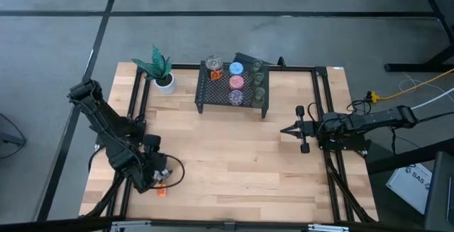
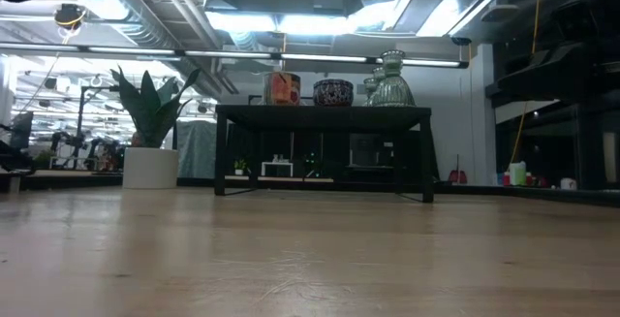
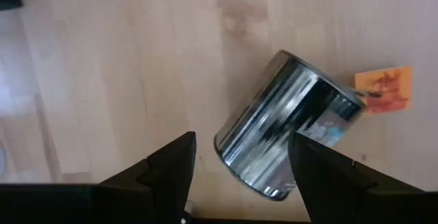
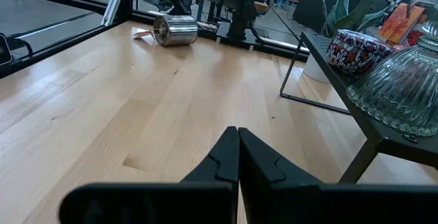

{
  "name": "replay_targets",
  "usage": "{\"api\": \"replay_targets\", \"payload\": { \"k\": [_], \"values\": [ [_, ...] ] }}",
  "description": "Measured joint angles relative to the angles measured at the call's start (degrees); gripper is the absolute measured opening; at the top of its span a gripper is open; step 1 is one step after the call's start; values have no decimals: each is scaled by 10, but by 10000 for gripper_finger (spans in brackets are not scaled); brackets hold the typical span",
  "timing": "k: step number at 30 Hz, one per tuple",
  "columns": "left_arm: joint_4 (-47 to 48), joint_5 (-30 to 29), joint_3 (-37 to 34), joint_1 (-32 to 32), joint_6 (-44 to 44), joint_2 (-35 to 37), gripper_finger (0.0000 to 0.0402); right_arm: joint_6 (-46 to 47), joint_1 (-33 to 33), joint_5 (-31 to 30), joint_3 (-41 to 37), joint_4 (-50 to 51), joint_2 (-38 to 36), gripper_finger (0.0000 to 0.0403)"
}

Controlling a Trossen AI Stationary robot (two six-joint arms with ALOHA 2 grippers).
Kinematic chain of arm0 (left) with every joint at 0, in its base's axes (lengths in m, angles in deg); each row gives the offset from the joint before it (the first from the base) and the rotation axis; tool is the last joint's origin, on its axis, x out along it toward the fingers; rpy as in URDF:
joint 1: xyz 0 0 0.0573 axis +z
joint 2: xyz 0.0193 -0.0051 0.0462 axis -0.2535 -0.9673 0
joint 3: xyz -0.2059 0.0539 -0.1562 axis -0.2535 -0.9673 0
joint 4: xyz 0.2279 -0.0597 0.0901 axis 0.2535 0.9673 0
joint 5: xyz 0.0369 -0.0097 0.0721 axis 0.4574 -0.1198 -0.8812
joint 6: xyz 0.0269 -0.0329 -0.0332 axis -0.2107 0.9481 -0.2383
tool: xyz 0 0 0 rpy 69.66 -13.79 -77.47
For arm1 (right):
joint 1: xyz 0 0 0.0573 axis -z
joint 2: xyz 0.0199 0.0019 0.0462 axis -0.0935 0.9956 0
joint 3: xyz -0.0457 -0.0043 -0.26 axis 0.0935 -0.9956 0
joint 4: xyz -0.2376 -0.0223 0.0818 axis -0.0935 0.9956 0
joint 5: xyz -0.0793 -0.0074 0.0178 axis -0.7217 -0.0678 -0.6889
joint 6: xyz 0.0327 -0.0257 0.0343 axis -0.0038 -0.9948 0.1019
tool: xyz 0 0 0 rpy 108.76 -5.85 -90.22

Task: Pick & Place candle stick holders
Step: Put the scented candle can on the shelf

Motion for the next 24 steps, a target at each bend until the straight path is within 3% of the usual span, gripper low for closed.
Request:
{"api": "replay_targets", "payload": {
  "k": [7,18,24],
  "values": [
    [-1,20,0,0,-105,0,229,0,0,0,0,0,0,3],
    [-36,84,1,-5,-140,0,230,0,0,0,0,0,0,3],
    [-29,85,1,-24,-107,0,267,0,0,0,0,0,0,3]
  ]
}}
